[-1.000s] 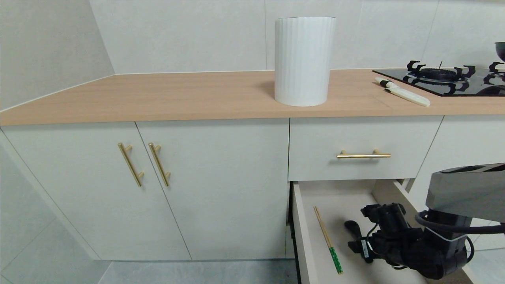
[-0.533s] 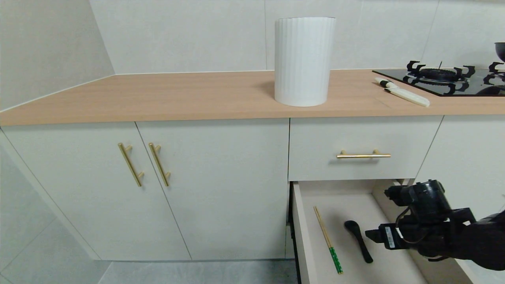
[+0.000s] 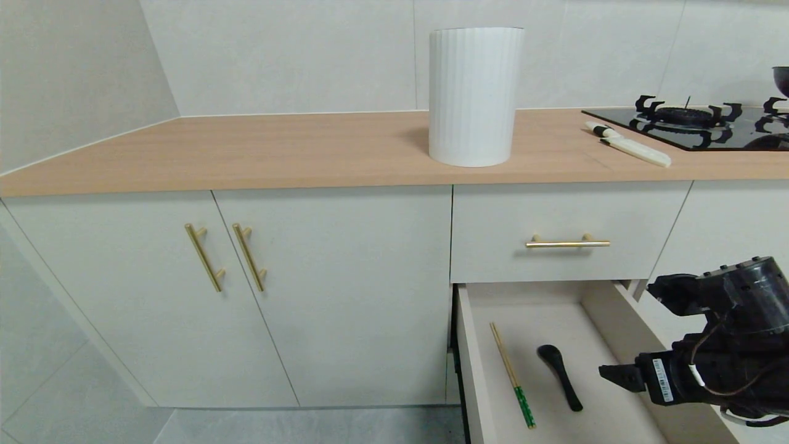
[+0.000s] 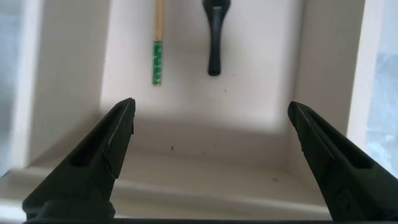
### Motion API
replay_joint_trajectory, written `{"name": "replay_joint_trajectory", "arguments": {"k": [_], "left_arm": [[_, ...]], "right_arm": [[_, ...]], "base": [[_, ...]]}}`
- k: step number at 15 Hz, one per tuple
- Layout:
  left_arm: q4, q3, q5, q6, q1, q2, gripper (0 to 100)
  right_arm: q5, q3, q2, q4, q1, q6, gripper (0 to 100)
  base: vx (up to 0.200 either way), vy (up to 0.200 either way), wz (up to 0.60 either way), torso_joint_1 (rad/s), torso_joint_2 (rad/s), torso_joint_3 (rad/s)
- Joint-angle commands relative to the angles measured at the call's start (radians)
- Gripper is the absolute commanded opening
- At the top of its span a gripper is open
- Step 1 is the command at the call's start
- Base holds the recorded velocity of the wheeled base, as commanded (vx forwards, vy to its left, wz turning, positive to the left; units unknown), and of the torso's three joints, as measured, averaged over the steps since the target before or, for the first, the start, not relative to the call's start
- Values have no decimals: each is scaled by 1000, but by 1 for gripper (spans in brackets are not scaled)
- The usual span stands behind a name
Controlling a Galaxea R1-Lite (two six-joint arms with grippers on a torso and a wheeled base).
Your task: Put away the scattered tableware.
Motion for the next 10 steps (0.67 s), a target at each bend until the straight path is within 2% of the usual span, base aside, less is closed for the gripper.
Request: {"name": "replay_joint_trajectory", "arguments": {"k": [1, 6, 10], "left_arm": [[1, 0, 0, -4, 1, 0, 100], [1, 0, -1, -4, 1, 0, 100], [1, 0, 0, -4, -1, 0, 100]], "right_arm": [[0, -11, -65, 10, 25, 2, 100], [0, -6, -66, 15, 33, 1, 100], [0, 0, -66, 16, 42, 1, 100]], "base": [[0, 0, 0, 0, 0, 0], [0, 0, 0, 0, 0, 0], [-200, 0, 0, 5, 0, 1]]}}
